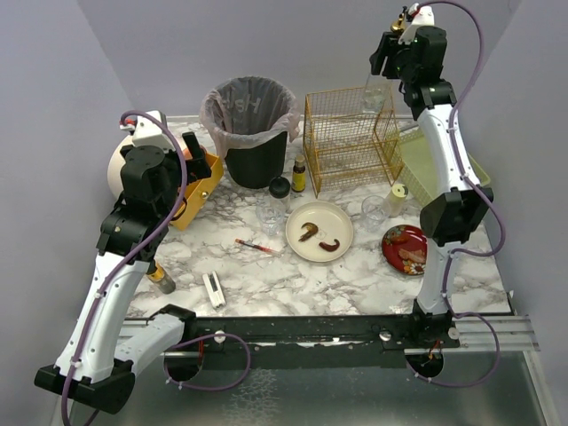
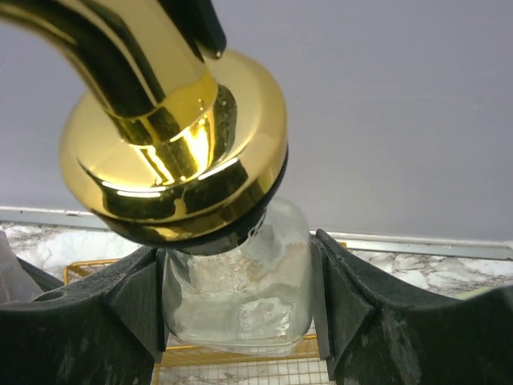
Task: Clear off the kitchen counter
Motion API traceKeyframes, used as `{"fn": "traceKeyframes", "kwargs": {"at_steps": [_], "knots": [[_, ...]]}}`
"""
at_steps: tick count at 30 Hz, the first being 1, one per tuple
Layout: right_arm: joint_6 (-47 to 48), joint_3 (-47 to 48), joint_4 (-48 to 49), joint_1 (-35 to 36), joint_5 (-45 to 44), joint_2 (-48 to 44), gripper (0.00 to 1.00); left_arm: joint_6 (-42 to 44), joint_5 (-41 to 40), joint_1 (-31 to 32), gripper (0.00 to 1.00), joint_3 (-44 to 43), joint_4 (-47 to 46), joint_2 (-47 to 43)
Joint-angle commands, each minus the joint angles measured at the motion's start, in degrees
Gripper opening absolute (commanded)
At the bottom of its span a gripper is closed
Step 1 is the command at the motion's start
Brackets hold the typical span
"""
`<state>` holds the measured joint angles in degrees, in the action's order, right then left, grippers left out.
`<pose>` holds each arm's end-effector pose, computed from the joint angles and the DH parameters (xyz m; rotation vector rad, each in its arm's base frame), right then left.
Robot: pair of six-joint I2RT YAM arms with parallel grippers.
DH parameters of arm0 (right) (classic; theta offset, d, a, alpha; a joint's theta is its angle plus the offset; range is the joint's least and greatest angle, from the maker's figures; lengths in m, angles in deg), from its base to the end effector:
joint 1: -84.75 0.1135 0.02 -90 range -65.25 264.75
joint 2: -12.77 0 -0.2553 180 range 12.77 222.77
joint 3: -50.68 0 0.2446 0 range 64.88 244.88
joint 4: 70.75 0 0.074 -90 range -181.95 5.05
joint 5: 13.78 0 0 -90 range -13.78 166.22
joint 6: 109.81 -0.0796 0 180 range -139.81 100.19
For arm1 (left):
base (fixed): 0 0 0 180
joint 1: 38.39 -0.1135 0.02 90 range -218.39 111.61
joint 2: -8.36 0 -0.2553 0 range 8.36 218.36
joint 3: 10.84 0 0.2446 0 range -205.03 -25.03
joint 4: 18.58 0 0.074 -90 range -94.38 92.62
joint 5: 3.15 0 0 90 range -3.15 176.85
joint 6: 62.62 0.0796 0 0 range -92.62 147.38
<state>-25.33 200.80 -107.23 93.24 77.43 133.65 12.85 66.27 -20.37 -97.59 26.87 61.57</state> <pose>0.5109 0.0780 0.4327 -0.0599 1.7001 0.2006 0.2143 -0.0403 0.4224 -0.2040 1.7543 -0.0927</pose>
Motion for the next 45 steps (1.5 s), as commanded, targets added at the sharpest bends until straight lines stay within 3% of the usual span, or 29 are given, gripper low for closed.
{"fn": "traceKeyframes", "kwargs": {"at_steps": [1,15,31,45], "knots": [[-0.07,3.01,7.42,-0.66,3.86,0.88,0.0,0.37,2.03,0.1,0.99,0.88,-0.22,-1.09],[2.6,1.54,10.03,-0.98,7.93,4.94,0.0,0.54,2.06,0.19,0.99,1.36,-0.23,0.08],[-9.55,0.07,20.01,-1.02,8.62,3.71,0.0,-0.36,1.96,0.12,0.99,2.01,-0.26,0.36],[-1.67,-16.99,27.4,-1.09,8.22,-0.28,0.0,-0.66,2.08,0.12,0.99,3.51,-0.25,-0.19]]}}
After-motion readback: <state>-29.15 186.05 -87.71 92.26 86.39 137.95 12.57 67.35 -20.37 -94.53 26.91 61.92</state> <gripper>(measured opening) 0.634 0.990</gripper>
